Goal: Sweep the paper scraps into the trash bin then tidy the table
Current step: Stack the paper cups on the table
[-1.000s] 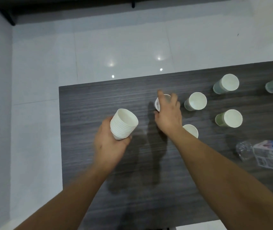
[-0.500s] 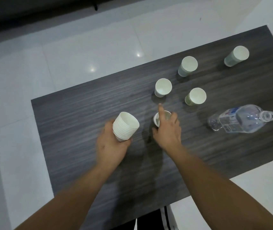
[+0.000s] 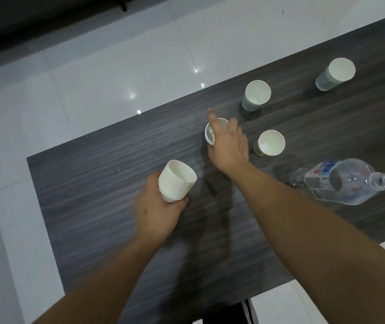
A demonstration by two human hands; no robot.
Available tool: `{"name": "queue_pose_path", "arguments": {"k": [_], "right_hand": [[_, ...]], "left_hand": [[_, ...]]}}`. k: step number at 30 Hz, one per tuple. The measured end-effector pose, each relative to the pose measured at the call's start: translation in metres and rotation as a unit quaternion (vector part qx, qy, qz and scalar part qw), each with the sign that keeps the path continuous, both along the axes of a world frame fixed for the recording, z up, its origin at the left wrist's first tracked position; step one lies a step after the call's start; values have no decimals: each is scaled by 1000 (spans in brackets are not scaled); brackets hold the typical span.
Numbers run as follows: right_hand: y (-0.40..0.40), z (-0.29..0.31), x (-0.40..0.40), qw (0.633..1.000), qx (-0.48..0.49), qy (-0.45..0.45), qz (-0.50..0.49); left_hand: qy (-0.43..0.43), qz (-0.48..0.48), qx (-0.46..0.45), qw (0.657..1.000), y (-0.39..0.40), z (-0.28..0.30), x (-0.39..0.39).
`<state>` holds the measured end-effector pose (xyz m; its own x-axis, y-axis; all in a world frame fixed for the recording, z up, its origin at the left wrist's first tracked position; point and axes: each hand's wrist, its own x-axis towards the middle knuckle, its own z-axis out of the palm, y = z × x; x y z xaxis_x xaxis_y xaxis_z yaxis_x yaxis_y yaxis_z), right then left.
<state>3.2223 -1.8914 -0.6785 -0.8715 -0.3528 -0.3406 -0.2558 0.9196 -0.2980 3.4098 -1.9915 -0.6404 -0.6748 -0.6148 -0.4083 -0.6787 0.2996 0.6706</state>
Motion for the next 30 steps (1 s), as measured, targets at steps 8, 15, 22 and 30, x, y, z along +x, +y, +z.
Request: {"name": "queue_pose_path", "arguments": {"k": [8, 15, 22, 30], "right_hand": [[89, 25, -1, 964, 32, 180, -194], [109, 3, -24, 974, -97, 53, -199], [59, 9, -110, 972, -124, 120, -159], [55, 8, -96, 953, -233, -3, -194]], "left_hand": [[-1, -30, 26, 999, 41, 6, -66], [-15, -29, 27, 999, 58, -8, -95], [-34, -20, 11, 999, 44, -11, -107], [-80, -20, -4, 997, 32, -13, -100]]}}
